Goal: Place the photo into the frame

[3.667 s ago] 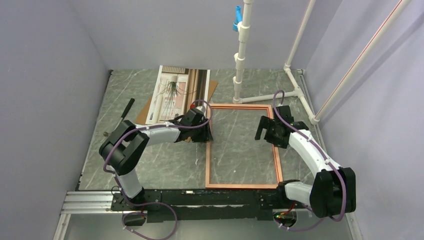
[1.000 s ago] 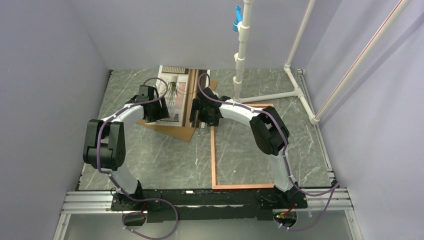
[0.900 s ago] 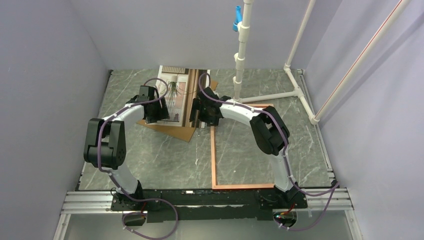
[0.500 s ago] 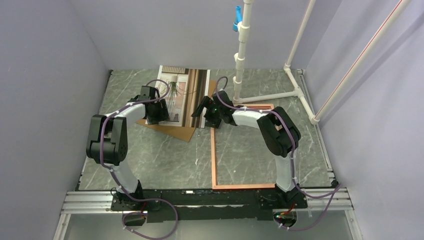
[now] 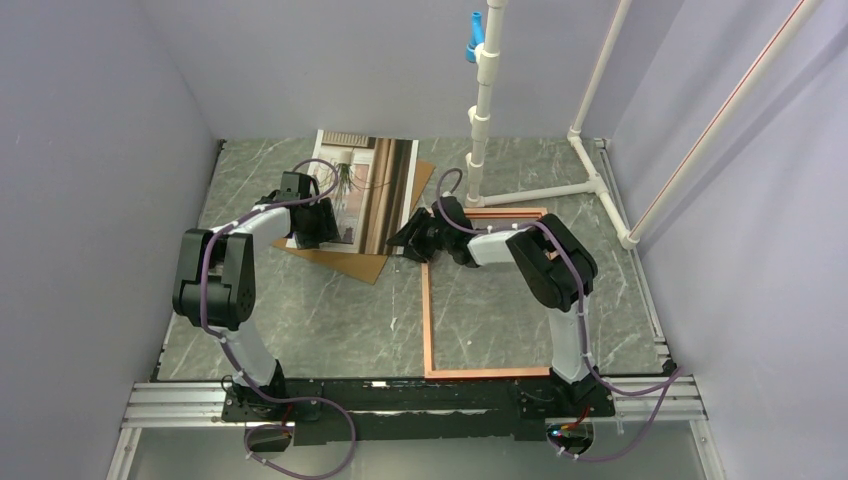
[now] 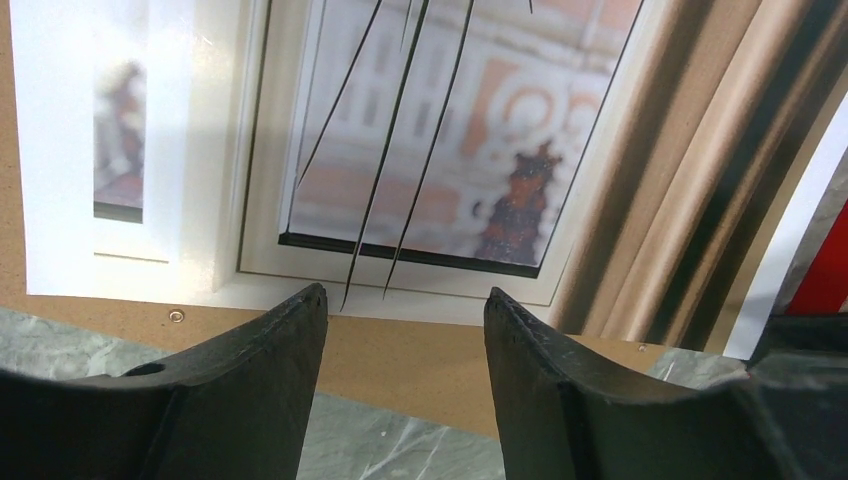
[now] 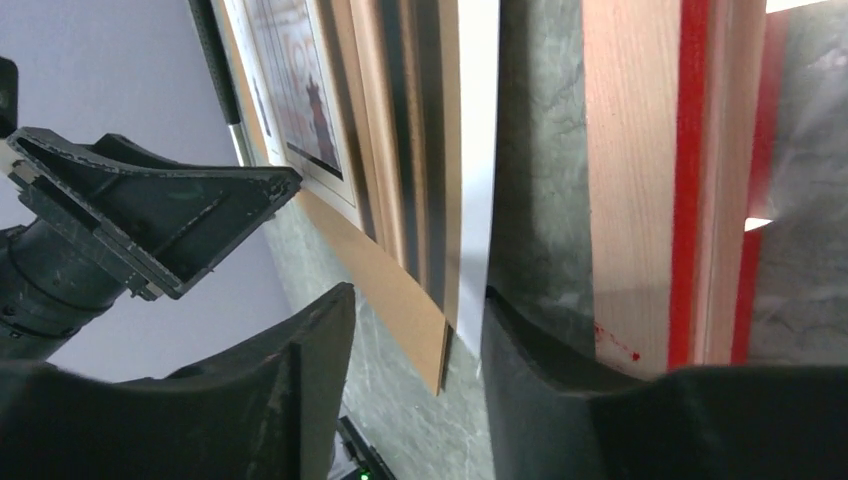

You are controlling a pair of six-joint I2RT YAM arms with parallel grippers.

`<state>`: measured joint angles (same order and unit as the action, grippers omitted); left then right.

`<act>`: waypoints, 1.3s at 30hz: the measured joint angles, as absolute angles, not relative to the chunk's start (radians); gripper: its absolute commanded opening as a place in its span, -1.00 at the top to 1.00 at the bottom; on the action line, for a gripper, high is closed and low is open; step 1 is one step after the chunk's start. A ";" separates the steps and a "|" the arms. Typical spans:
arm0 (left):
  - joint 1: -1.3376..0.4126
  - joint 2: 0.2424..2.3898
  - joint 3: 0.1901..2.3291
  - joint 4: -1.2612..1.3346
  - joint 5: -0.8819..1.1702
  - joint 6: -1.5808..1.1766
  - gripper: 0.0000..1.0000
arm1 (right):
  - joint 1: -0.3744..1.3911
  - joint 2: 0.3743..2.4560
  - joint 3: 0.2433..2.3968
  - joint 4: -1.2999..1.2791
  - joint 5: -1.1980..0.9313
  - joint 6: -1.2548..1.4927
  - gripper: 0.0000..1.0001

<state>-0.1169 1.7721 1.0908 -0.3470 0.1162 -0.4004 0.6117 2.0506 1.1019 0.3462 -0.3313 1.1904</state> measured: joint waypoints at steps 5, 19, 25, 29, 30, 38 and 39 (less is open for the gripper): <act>-0.117 1.772 1.091 -0.345 0.119 -0.400 -0.26 | 0.612 2.095 1.079 0.443 -0.365 1.234 0.81; -0.117 1.619 1.032 -0.340 0.125 -0.397 -0.42 | 0.612 2.043 1.073 0.336 -0.351 1.154 1.00; -0.117 1.420 0.981 -0.319 0.159 -0.405 -0.48 | 0.619 1.966 1.105 0.207 -0.329 1.064 1.00; -0.117 1.299 0.909 -0.277 0.215 -0.433 -0.50 | 0.625 1.909 1.113 0.133 -0.319 1.008 1.00; -0.117 1.271 0.887 -0.270 0.230 -0.442 -0.50 | 0.627 1.892 1.113 0.111 -0.318 0.993 1.00; -0.117 1.107 0.766 -0.257 0.302 -0.488 -0.51 | 0.632 1.662 1.027 -0.031 -0.318 0.917 1.00; -0.117 1.092 0.761 -0.260 0.304 -0.491 -0.51 | 0.632 1.612 0.993 -0.043 -0.320 0.915 1.00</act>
<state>-0.1165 1.0916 0.7609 -0.2596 0.3042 -0.4908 0.6319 1.6123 0.9932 -0.0425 -0.3202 0.9146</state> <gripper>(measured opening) 0.753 0.007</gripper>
